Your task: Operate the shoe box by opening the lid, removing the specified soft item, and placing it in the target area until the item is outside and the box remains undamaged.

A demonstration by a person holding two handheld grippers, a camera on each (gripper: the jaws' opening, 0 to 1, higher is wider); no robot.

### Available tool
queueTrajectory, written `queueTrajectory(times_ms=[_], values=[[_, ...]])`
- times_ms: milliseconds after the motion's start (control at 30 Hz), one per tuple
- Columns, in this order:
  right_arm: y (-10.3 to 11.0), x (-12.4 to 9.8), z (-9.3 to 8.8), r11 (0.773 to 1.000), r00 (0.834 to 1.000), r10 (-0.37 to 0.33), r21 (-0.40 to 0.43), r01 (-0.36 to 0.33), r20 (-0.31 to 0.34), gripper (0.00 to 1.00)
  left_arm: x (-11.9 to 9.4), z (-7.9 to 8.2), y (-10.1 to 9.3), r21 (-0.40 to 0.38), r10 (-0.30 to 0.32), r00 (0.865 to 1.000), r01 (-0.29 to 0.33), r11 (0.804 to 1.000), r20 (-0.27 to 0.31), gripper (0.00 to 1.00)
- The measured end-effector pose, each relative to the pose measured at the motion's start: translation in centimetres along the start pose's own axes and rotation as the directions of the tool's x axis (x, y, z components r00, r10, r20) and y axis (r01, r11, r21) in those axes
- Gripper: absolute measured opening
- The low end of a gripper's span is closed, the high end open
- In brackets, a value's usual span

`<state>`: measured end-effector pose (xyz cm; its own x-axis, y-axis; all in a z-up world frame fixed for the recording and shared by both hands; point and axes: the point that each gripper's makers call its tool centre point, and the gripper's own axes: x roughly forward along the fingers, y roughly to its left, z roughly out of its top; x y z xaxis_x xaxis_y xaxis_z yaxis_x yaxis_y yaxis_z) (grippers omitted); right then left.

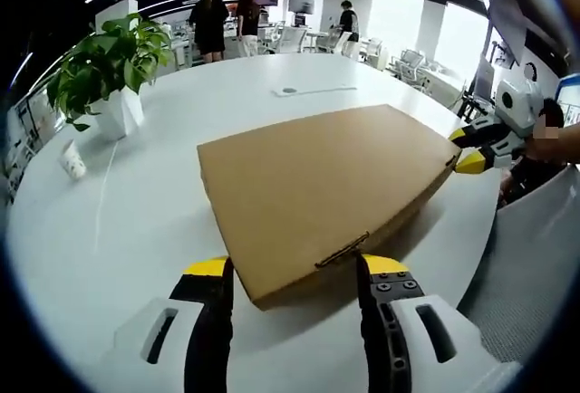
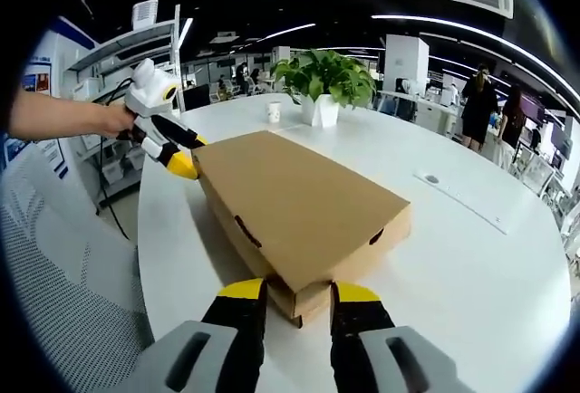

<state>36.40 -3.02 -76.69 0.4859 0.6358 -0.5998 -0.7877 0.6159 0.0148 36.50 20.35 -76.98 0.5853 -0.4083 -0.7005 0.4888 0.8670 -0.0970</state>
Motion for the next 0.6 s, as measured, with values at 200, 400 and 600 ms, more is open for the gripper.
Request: queueTrajectory(times_ms=[200,400,600], values=[[0.0,-0.4,0.5,1.000,1.000,-0.004,0.019,0.003,0.010,0.22,-0.6,0.6,0.0,-0.003,0.002,1.000,-0.002,1.000,0.012,0.56],[0.1,-1.0,1.3,0.999,1.000,-0.010,0.034,0.009,0.019,0.22,-1.2,1.1,-0.2,-0.003,0.004,1.000,-0.004,1.000,0.023,0.56],[0.0,-1.5,1.9,0.999,0.999,-0.012,0.043,0.011,0.037,0.23,-1.6,1.6,-0.2,0.002,0.005,1.000,-0.005,1.000,0.028,0.57]])
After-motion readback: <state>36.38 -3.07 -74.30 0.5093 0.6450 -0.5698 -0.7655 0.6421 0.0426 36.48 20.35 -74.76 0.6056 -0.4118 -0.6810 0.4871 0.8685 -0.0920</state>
